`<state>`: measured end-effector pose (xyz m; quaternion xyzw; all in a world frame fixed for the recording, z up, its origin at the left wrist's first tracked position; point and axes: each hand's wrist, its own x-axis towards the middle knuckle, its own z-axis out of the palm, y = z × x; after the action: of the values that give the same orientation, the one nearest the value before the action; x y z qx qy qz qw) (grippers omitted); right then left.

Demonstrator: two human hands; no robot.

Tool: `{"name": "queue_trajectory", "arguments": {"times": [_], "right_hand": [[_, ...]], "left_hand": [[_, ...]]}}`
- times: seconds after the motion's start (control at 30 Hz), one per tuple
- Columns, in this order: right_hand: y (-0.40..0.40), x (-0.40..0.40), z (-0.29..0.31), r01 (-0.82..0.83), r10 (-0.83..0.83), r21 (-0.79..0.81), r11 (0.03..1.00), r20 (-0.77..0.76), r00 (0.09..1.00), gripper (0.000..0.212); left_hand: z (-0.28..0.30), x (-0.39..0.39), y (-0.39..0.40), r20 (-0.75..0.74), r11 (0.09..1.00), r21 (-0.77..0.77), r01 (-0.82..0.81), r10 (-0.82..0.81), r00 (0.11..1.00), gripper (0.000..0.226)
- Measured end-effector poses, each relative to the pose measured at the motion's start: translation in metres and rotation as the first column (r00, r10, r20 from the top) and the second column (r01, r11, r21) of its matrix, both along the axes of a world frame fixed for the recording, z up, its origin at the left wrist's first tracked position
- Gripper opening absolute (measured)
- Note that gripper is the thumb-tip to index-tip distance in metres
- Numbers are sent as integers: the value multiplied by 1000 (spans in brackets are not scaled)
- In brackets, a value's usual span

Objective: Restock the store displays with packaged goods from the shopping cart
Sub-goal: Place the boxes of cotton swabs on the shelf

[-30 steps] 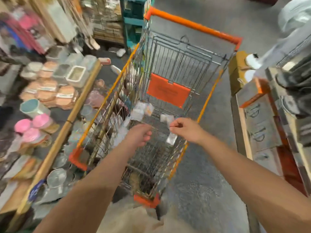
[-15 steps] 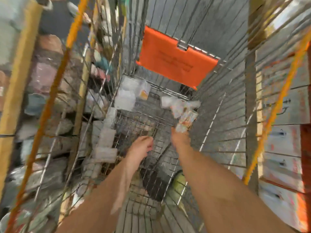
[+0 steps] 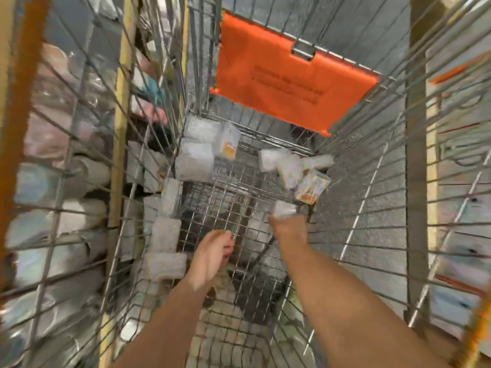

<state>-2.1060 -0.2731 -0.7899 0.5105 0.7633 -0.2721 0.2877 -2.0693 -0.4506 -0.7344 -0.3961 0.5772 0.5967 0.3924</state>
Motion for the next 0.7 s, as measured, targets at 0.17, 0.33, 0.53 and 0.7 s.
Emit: {"name": "queue_trajectory", "arguments": {"times": [0.17,0.33,0.53,0.7], "right_hand": [[-20,6,9,-100,74,-173,980,-151,986,50],[-39,14,16,302,-517,-872,384,68,853,52],[-49,20,24,295,-445,-950,99,223,867,48],[-32,10,23,272,-439,-817,509,26,898,51]], "left_hand": [[-5,-7,3,-69,999,-5,51,-51,996,24],[0,-22,3,-154,999,-5,-38,37,987,40],[2,-30,2,-244,992,117,-48,75,967,32],[-2,-35,5,-282,990,37,-137,142,949,21]]}}
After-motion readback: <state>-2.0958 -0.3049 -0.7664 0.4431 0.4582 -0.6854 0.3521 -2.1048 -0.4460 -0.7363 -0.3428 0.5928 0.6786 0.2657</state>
